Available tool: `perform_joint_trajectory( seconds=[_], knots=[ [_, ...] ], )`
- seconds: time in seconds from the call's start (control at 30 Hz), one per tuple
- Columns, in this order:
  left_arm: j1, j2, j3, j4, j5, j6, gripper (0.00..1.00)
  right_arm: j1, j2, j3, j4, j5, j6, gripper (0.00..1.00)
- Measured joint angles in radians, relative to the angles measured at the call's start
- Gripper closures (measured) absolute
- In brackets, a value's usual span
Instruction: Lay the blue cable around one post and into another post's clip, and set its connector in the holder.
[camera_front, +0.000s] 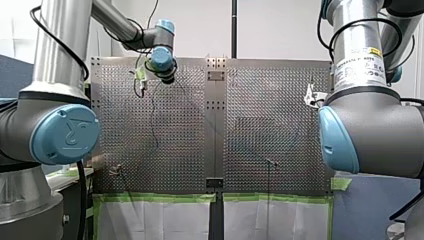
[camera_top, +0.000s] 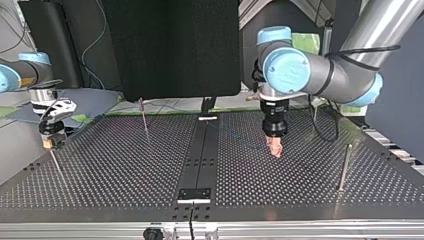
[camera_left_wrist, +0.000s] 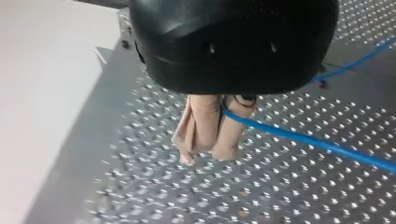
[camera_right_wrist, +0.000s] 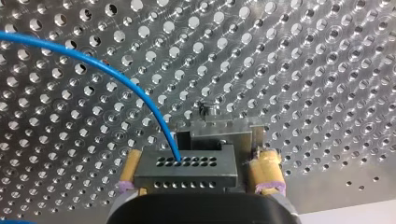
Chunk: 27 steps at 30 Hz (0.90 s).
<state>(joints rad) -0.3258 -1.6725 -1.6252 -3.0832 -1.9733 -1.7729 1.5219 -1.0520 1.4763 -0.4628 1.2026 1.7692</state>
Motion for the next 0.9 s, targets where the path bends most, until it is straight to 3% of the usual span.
perform_joint_trajectory(
  seconds=[0.37,0.53,0.73,0.9],
  knots=[
    [0.001,0.087,0.002,-0.056,-0.017,0.012,0.87,0.000,0.000,0.000,0.000,0.000,0.000,0.00],
    [-0.003,0.128,-0.023,-0.087,-0.006,0.031,0.84,0.000,0.000,0.000,0.000,0.000,0.000,0.00],
    [-0.001,0.180,-0.073,-0.060,0.036,0.028,0.84,0.000,0.000,0.000,0.000,0.000,0.000,0.00],
    [0.000,0.221,-0.115,-0.025,0.046,0.005,0.84,0.000,0.000,0.000,0.000,0.000,0.000,0.00]
  ],
)
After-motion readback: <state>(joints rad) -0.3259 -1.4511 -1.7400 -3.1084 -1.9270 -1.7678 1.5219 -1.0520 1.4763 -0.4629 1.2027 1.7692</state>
